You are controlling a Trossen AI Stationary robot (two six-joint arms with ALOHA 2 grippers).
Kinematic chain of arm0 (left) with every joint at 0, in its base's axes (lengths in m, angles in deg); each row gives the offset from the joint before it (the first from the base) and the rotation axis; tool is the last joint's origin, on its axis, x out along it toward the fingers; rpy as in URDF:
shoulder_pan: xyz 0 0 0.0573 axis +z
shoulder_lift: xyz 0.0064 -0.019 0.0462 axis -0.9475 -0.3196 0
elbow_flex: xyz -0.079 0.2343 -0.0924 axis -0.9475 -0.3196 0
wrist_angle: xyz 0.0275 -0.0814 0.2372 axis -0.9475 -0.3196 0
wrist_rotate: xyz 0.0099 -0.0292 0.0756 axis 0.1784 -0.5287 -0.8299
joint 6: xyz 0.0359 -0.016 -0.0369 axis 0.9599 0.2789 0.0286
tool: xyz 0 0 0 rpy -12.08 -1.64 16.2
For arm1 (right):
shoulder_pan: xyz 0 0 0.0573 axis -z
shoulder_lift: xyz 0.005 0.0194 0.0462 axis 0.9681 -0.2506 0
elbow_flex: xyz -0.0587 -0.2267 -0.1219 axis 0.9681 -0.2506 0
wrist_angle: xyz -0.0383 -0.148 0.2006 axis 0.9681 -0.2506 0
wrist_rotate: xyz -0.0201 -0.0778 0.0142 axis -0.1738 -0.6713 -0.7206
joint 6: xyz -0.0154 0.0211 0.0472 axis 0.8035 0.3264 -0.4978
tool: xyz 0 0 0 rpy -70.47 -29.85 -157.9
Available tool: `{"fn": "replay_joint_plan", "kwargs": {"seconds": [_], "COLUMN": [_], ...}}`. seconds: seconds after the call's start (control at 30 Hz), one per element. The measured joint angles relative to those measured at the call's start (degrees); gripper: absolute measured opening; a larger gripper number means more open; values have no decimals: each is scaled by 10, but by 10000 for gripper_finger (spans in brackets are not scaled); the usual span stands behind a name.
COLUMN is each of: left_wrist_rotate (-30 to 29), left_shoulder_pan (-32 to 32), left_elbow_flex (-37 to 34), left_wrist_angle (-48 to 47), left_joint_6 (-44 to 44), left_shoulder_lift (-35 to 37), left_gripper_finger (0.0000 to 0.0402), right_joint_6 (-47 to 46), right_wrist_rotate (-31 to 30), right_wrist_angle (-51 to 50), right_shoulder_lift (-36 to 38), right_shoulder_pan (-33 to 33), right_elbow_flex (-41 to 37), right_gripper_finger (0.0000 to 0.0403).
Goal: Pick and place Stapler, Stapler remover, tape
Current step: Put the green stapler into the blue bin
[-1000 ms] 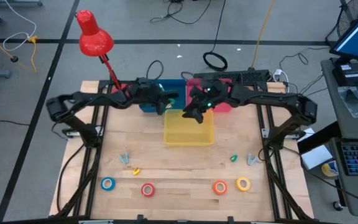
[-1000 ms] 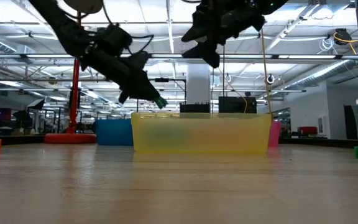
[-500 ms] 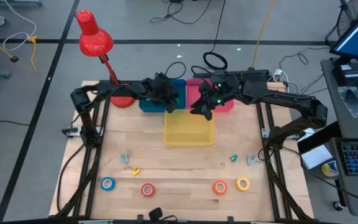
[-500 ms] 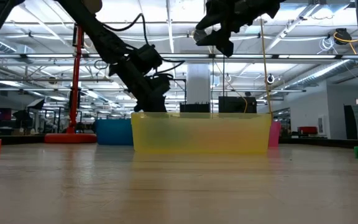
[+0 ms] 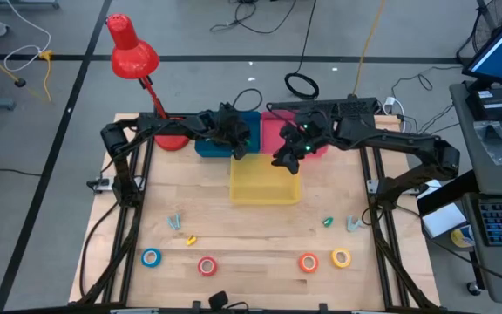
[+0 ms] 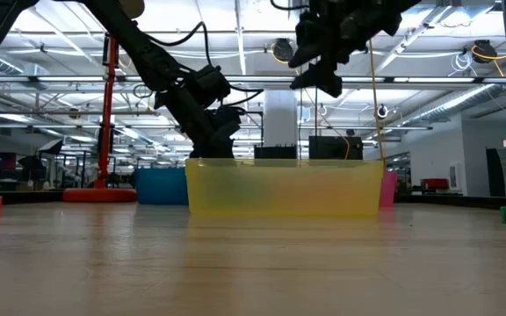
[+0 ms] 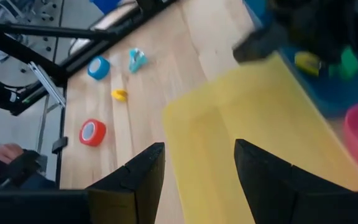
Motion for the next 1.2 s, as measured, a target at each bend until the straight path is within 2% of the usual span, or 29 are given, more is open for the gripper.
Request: {"fn": "replay_joint_plan", "kwargs": {"seconds": [0.13,0.37,0.47,0.63,0.87,0.97,1.2], "left_wrist_rotate": [-3,-21,-21,-20,-24,-24,-12], "left_shoulder_pan": [0,0,2,4,12,17,22], "left_elbow_flex": [0,0,0,0,0,0,0], "left_wrist_angle": [-5,-11,-13,-14,-26,-29,-85], "left_joint_6": [-1,0,-3,-13,-11,-2,-13], "left_shoulder_lift": [0,0,6,46,128,145,149], "left_gripper_finger": [101,201,239,281,304,305,295], "right_joint_6": [-20,-37,-47,-71,-210,-259,-300], "right_wrist_rotate": [1,2,3,-2,-46,-64,-92], "right_wrist_angle": [0,10,-32,-165,-345,-376,-370], "right_shoulder_lift": [0,2,3,28,91,107,114], "right_shoulder_pan": [-3,-23,-32,-50,-85,-109,-172], "right_elbow_flex": [-29,-70,-72,-73,-73,-73,-73], "right_gripper_finger": [185,185,185,185,185,185,185]}}
